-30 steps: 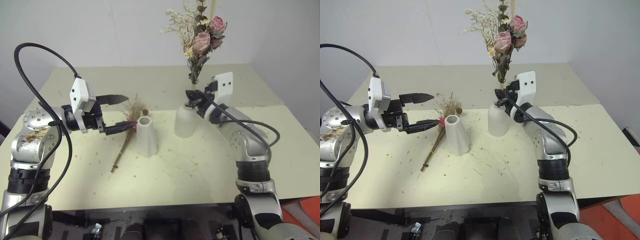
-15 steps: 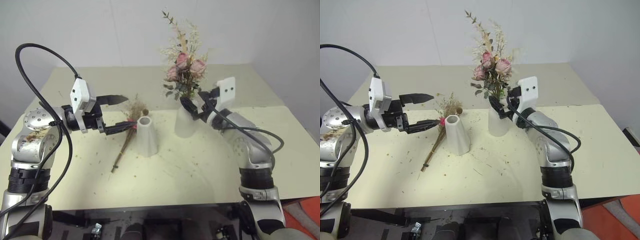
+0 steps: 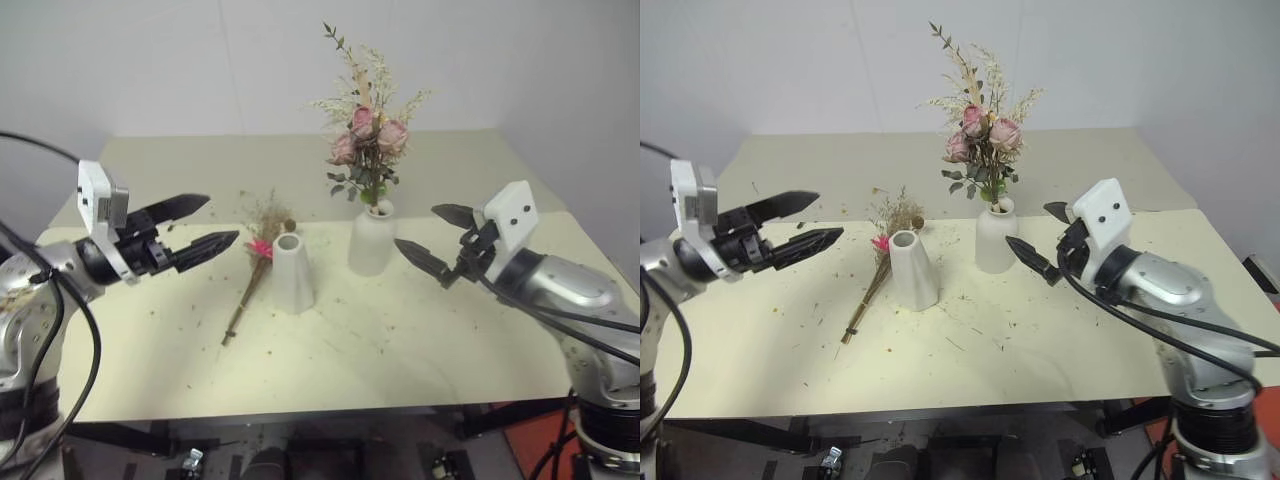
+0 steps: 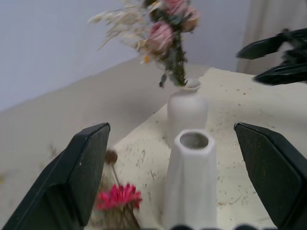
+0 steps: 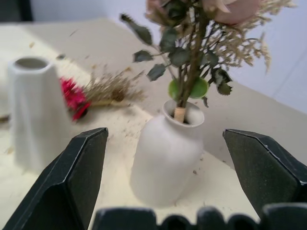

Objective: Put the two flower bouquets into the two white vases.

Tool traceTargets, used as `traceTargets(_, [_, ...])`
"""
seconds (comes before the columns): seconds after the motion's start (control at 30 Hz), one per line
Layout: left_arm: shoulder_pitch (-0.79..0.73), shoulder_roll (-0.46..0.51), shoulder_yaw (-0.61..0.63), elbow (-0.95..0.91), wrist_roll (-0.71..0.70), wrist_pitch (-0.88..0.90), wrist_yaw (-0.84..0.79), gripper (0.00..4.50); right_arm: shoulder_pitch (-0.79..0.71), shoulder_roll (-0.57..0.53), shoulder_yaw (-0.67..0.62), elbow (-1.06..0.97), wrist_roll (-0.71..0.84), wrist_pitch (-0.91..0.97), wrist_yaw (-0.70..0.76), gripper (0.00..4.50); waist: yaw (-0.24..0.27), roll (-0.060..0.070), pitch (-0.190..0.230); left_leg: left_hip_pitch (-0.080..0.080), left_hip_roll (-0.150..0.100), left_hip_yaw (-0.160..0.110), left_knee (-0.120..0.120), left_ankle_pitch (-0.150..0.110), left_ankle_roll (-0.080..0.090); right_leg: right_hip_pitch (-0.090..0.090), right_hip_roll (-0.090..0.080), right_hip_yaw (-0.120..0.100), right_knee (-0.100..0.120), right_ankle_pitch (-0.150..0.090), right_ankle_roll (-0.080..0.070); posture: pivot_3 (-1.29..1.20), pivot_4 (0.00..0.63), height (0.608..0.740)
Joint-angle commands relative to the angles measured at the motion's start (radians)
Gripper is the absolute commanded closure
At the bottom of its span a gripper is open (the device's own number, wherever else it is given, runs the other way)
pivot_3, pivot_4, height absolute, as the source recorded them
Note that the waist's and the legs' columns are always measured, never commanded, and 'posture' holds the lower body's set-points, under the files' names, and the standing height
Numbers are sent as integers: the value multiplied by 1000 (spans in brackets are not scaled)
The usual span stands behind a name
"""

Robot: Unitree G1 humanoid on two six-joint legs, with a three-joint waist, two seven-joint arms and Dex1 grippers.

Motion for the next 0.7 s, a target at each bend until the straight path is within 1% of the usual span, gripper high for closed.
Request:
traceTargets(0.03, [34,37,-29,-176,36,179,219,0,-23,-65,-47,-11,70,31,78,34,5,-1,0,0,0,0,0,0,0,0,0,0,0,0,0,0,150,740])
traceTargets(0.1, [13,34,-37,-251,12,322,337,0,-34,-117,-50,-2,115,36,155,34,11,-1,1,0,0,0,0,0,0,0,0,0,0,0,0,0,150,740])
traceTargets(0.17, [-34,29,-20,-283,-46,490,409,0,-49,-152,-49,1,163,38,217,34,15,-2,1,0,0,0,0,0,0,0,0,0,0,0,0,0,150,740])
traceTargets(0.23, [-75,36,-21,-288,-82,629,434,0,-69,-170,-36,7,194,46,246,34,19,-3,1,0,0,0,0,0,0,0,0,0,0,0,0,0,150,740])
traceTargets(0.33, [-130,31,-68,-268,-53,767,485,0,-102,-184,2,17,208,46,281,34,18,-3,2,0,0,0,0,0,0,0,1,0,0,0,1,0,150,740])
traceTargets(0.4, [-177,9,-118,-217,-26,820,513,0,-125,-179,28,25,207,46,283,34,21,-3,2,0,0,0,0,0,0,0,1,0,0,0,1,0,150,740])
traceTargets(0.47, [-219,-18,-171,-150,-14,835,531,0,-147,-170,57,33,198,45,279,34,25,-3,2,0,-1,1,0,0,0,0,0,0,1,0,1,0,150,740])
traceTargets(0.53, [-260,-42,-210,-98,-4,836,531,0,-162,-164,73,37,193,46,271,34,27,-4,2,0,-2,1,0,0,0,0,0,0,1,0,0,0,150,740])
traceTargets(0.63, [-324,-69,-269,0,39,829,530,0,-169,-158,82,34,190,53,248,34,28,-6,3,-1,-2,0,0,0,0,-1,0,0,0,4,-7,0,150,740])
traceTargets(0.7, [-362,-85,-300,76,62,810,516,0,-167,-157,81,27,193,59,234,34,29,-6,3,-2,-2,0,0,0,0,-1,0,0,-1,4,-7,0,150,740])
